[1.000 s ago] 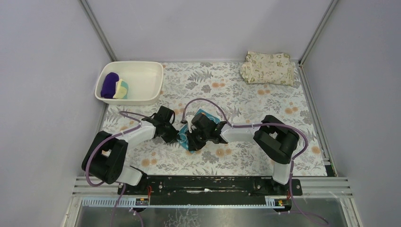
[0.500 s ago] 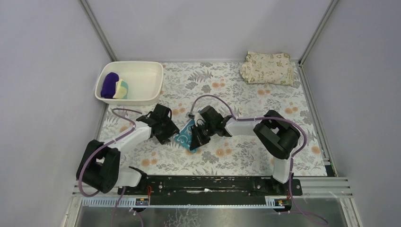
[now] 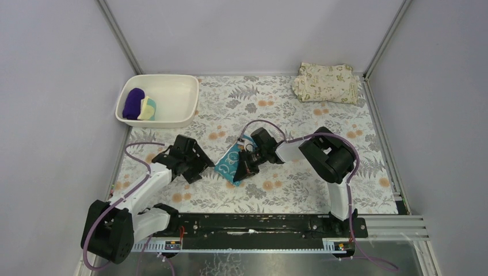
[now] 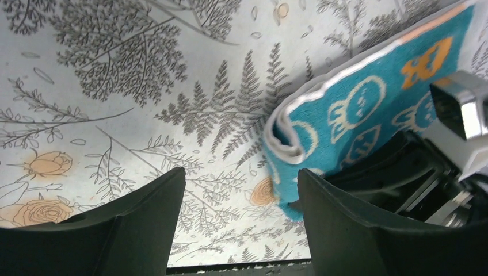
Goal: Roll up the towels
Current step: Roll the towel at the center of the board.
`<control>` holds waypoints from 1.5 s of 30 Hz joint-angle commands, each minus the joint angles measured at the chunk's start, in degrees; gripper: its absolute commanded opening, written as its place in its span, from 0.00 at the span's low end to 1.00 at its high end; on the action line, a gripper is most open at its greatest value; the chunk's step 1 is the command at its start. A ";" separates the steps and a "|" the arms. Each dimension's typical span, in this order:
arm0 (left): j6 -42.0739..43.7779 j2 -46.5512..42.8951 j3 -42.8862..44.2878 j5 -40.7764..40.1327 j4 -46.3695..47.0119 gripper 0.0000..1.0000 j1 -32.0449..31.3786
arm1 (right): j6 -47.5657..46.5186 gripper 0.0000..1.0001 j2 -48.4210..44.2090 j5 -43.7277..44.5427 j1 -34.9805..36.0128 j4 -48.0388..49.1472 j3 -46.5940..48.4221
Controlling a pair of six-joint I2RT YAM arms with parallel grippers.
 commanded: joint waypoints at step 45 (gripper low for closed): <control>-5.32 12.41 -5.05 7.07 16.90 0.46 0.26 | -19.69 0.51 -8.49 17.42 2.70 -28.39 15.11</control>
